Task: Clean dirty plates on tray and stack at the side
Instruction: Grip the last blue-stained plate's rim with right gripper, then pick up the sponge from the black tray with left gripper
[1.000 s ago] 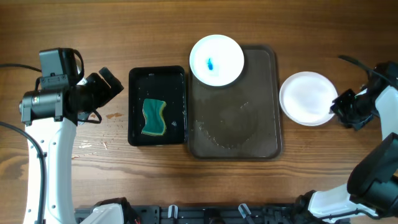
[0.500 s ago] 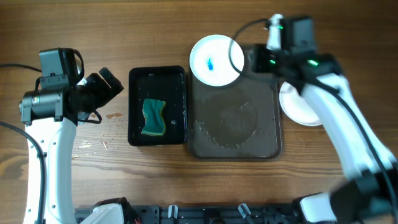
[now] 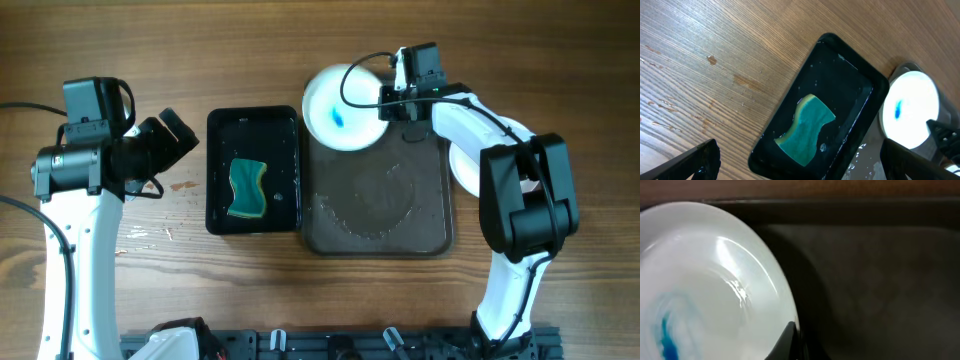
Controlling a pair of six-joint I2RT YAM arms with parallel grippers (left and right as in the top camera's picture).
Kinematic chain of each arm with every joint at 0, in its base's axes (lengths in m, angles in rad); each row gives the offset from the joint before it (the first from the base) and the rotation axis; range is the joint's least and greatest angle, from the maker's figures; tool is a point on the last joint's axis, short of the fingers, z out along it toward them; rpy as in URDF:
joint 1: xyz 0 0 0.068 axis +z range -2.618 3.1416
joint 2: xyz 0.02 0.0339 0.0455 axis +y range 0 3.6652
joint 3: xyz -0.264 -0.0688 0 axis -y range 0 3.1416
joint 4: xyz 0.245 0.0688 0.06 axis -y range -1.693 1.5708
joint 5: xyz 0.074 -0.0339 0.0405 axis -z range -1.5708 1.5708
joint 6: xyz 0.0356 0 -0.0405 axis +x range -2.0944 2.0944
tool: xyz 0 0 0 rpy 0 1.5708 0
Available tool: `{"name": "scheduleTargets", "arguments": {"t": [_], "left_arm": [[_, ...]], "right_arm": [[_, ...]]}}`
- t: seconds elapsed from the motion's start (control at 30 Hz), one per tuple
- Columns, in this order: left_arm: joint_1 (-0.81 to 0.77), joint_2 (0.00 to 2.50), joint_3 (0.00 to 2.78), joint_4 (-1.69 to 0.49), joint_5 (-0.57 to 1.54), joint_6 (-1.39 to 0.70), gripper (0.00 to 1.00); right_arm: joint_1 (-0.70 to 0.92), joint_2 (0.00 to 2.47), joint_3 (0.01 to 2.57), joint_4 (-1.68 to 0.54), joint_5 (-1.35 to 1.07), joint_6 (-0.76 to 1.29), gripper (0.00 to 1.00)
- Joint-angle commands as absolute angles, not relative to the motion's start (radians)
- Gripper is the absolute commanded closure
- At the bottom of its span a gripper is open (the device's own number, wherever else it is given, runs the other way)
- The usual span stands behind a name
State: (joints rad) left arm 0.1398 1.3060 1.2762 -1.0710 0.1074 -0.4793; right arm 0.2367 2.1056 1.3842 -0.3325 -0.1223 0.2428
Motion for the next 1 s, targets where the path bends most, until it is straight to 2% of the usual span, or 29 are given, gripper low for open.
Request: {"name": "scheduleTargets", "arguments": {"t": [0.0, 0.17, 0.27, 0.33, 0.47, 0.53, 0.57, 0.6, 0.67, 0.77, 0.9, 0.93, 0.97], "left_arm": [[0.147, 1.309, 1.283, -1.071, 0.122, -0.478, 0.00], [0.147, 1.309, 1.283, -1.071, 0.123, -0.478, 0.00], [0.147, 1.309, 1.283, -1.071, 0.123, -0.478, 0.00], [0.147, 1.309, 1.283, -1.055, 0.123, -0.478, 0.00], [0.147, 1.309, 1.283, -1.072, 0.172, -0.477, 0.00], [0.147, 1.309, 1.283, -1.071, 0.175, -0.478, 0.00], [0.142, 1.309, 1.282, -1.071, 0.196, -0.473, 0.00], [0.130, 1.309, 1.281, -1.072, 0.215, -0.458, 0.00], [0.079, 1.313, 1.281, -1.076, 0.233, -0.389, 0.09], [-0.027, 1.347, 1.273, -1.116, 0.175, -0.385, 0.13], [-0.170, 1.478, 1.185, -1.088, 0.041, -0.483, 0.16], [-0.181, 1.520, 1.163, -1.065, 0.028, -0.511, 0.19], [-0.184, 1.559, 1.141, -1.033, 0.033, -0.524, 0.28]], "right_arm": [[0.221, 1.982, 1.388, -0.448, -0.102, 0.315, 0.96], [0.200, 1.642, 1.387, -0.780, -0.059, 0.314, 0.96], [0.202, 1.577, 1.328, -0.966, -0.060, 0.363, 0.96], [0.204, 1.580, 1.160, -0.897, -0.072, 0.448, 0.96], [0.204, 1.580, 0.815, -0.478, -0.329, 0.525, 0.96], [0.204, 1.580, 0.769, -0.438, -0.276, 0.539, 0.96], [0.204, 1.576, 0.772, -0.455, -0.254, 0.519, 0.89], [0.203, 1.569, 0.780, -0.469, -0.234, 0.487, 0.72], [0.202, 1.534, 0.822, -0.536, -0.184, 0.444, 0.67], [0.202, 1.439, 0.897, -0.633, -0.146, 0.336, 0.68], [0.202, 1.304, 0.929, -0.691, -0.149, 0.284, 0.86], [0.202, 1.285, 0.929, -0.705, -0.150, 0.287, 0.86], [0.202, 1.278, 0.929, -0.714, -0.149, 0.289, 0.86]]}}
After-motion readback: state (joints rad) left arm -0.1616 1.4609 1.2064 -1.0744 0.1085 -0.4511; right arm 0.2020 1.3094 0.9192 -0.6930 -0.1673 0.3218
